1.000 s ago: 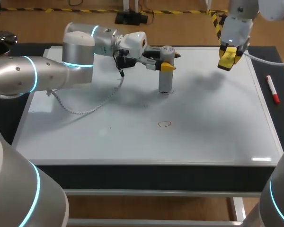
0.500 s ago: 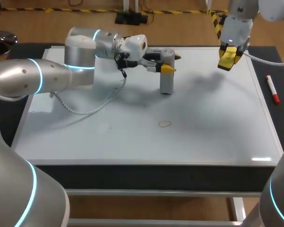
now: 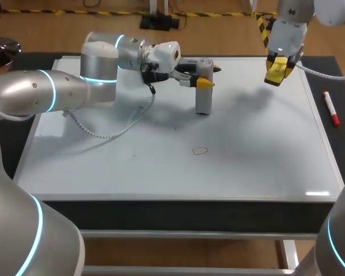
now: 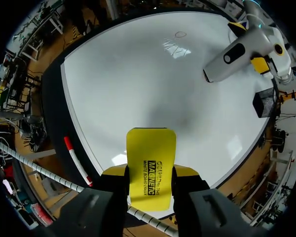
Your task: Pick up the inspection probe, press it on each red-marked spot on the whiteboard one by one, put down the probe, pick up the eraser, and wipe off all the red marks.
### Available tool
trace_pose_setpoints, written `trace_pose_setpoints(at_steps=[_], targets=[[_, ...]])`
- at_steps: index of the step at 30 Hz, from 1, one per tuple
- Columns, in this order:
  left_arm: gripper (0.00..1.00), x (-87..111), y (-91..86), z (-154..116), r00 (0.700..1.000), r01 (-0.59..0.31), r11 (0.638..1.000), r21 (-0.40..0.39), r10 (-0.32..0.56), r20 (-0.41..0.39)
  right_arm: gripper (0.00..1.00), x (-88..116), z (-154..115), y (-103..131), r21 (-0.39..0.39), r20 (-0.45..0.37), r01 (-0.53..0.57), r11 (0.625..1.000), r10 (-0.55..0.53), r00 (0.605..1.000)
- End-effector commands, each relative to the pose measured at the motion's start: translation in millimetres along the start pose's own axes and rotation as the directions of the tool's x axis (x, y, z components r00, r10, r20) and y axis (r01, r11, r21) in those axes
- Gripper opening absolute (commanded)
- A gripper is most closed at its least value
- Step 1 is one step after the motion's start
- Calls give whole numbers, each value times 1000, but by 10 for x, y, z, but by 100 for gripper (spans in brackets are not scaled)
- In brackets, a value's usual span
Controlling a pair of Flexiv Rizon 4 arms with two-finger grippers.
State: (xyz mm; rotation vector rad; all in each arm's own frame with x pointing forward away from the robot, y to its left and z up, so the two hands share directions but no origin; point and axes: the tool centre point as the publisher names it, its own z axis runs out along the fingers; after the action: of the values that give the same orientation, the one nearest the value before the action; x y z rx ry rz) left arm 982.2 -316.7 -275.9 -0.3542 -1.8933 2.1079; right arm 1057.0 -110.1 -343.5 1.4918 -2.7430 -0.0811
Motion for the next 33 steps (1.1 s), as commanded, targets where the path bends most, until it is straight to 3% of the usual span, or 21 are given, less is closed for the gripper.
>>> trace_pose_setpoints(at_steps=[1,11,17,25,33], targets=[[0,-21,19,-6,1000,0,1000,-1,0,-7,0,-3,-8,-9,1,-5,2,1000,-2,1000],[0,-4,4,10,1000,0,1000,-7,0,-10,0,-3,-8,-9,1,-5,2,1000,-2,1000],[0,64,-184,-86,1000,-24,1000,-2,24,10,0,-3,-8,-9,1,-5,2,1000,-2,1000],[0,143,-535,-686,990,-78,997,-16,80,115,0,-3,-8,-9,1,-5,2,1000,-2,1000],[0,285,-736,-1398,963,-100,994,-47,108,247,0,-3,-8,-9,1,-5,2,1000,-2,1000]])
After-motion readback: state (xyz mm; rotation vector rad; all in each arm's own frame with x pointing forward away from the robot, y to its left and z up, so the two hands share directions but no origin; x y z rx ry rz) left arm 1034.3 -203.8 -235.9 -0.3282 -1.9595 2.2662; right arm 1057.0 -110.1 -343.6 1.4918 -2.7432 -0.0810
